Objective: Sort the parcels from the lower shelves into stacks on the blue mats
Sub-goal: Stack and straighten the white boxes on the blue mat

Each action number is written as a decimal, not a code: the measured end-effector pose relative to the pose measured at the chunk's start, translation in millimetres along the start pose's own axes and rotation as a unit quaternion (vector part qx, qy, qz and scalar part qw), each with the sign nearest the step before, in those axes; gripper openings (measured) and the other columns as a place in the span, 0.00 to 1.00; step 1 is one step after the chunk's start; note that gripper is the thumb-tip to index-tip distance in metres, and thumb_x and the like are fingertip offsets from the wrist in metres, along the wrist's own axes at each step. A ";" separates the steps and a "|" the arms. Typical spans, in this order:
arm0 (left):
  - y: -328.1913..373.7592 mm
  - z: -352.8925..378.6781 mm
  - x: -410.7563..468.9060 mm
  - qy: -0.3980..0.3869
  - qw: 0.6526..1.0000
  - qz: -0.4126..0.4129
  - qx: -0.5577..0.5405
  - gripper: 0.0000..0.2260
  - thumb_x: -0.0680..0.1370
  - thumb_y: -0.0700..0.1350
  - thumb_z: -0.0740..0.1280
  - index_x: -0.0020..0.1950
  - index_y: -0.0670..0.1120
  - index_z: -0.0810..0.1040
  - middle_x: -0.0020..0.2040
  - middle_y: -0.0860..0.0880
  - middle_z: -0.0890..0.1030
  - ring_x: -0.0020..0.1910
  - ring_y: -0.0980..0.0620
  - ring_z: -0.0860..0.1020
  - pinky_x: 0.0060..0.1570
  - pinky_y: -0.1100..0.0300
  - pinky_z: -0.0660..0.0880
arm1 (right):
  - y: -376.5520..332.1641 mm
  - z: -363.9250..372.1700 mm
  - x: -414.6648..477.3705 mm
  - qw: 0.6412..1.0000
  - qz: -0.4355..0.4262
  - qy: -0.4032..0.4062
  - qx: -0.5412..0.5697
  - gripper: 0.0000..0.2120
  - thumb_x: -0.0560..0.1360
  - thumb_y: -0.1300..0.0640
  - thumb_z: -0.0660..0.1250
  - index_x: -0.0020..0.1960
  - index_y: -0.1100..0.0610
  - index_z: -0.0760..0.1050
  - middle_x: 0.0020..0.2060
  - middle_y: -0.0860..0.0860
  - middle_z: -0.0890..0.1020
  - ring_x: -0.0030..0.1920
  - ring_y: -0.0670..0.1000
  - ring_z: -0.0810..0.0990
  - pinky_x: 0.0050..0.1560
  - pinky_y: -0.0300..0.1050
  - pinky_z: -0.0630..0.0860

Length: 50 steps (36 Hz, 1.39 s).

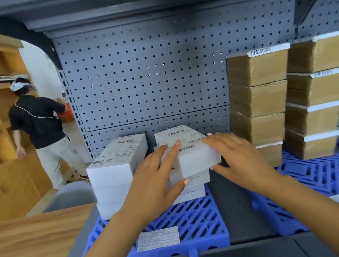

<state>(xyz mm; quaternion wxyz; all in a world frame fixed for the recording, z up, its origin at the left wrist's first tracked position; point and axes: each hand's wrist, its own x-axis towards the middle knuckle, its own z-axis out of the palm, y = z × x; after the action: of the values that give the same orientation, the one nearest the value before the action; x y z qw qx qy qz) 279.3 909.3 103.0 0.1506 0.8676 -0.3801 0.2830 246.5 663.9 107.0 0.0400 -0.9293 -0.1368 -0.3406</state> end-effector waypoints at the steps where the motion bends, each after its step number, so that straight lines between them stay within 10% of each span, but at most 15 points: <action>1: 1.6 -0.1 0.2 0.001 1.000 0.001 -0.002 0.34 0.76 0.66 0.54 0.78 0.59 0.46 0.75 0.48 0.61 0.73 0.49 0.61 0.68 0.57 0.59 | -2.1 -2.7 -4.3 1.000 -0.008 0.007 0.003 0.34 0.67 0.54 0.76 0.70 0.55 0.69 0.65 0.54 0.76 0.64 0.57 0.75 0.63 0.54 0.69; 14: 17.7 -3.5 8.3 0.089 0.994 0.018 0.057 0.22 0.74 0.42 0.57 0.68 0.50 0.73 0.66 0.44 0.73 0.64 0.44 0.71 0.59 0.47 0.72 | -16.6 -13.5 -30.8 0.996 -0.071 -0.018 0.058 0.30 0.76 0.43 0.58 0.76 0.47 0.57 0.72 0.45 0.67 0.73 0.48 0.62 0.69 0.48 0.64; 26: 38.9 7.7 31.4 0.091 0.995 -0.025 0.044 0.27 0.75 0.66 0.59 0.63 0.49 0.78 0.52 0.51 0.78 0.51 0.51 0.73 0.55 0.51 0.73 | 19.4 -10.2 -0.8 0.996 -0.004 -0.080 0.043 0.35 0.79 0.45 0.59 0.77 0.45 0.42 0.77 0.46 0.45 0.77 0.48 0.45 0.75 0.47 0.50; 36: 10.7 9.9 25.1 0.097 0.988 -0.050 0.107 0.16 0.74 0.46 0.62 0.62 0.48 0.78 0.57 0.51 0.80 0.59 0.45 0.76 0.60 0.44 0.73 | 37.7 -2.1 -0.6 0.992 0.041 -0.099 0.061 0.35 0.79 0.42 0.58 0.77 0.44 0.39 0.77 0.45 0.40 0.76 0.47 0.41 0.73 0.41 0.43; 40: 1.0 13.7 29.2 0.072 0.981 -0.107 0.145 0.33 0.58 0.29 0.72 0.62 0.45 0.76 0.58 0.43 0.79 0.56 0.38 0.78 0.54 0.43 0.76 | 38.2 -1.8 0.1 0.991 0.044 -0.105 0.064 0.36 0.79 0.42 0.58 0.77 0.45 0.40 0.77 0.47 0.44 0.77 0.48 0.43 0.76 0.46 0.45; 44: 13.1 11.7 28.0 0.040 0.986 -0.089 0.134 0.22 0.77 0.56 0.62 0.68 0.49 0.72 0.63 0.44 0.77 0.61 0.41 0.75 0.58 0.44 0.73 | 34.7 0.0 -5.9 0.993 0.023 -0.081 0.081 0.35 0.77 0.39 0.56 0.77 0.45 0.44 0.77 0.48 0.52 0.76 0.48 0.47 0.76 0.48 0.50; 47: 23.4 12.9 28.8 -0.023 0.988 -0.111 0.107 0.39 0.72 0.75 0.38 0.77 0.56 0.57 0.76 0.46 0.61 0.75 0.45 0.58 0.71 0.47 0.57 | 27.9 -3.1 -11.8 0.994 -0.009 -0.061 0.092 0.34 0.74 0.36 0.52 0.77 0.43 0.44 0.76 0.46 0.55 0.75 0.46 0.47 0.75 0.48 0.50; 50: 21.1 17.5 30.8 -0.027 0.992 -0.102 0.072 0.41 0.69 0.77 0.36 0.78 0.60 0.48 0.79 0.49 0.53 0.78 0.48 0.50 0.74 0.49 0.48 | 18.0 -7.0 -17.1 0.990 -0.036 -0.050 0.123 0.35 0.76 0.40 0.58 0.76 0.42 0.43 0.75 0.43 0.55 0.74 0.40 0.46 0.73 0.39 0.46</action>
<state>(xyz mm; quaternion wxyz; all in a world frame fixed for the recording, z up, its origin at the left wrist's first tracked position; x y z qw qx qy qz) 287.1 869.2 108.7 0.1053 0.9179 -0.2719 0.2692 234.8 641.6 101.7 0.1348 -0.9278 -0.2128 -0.2751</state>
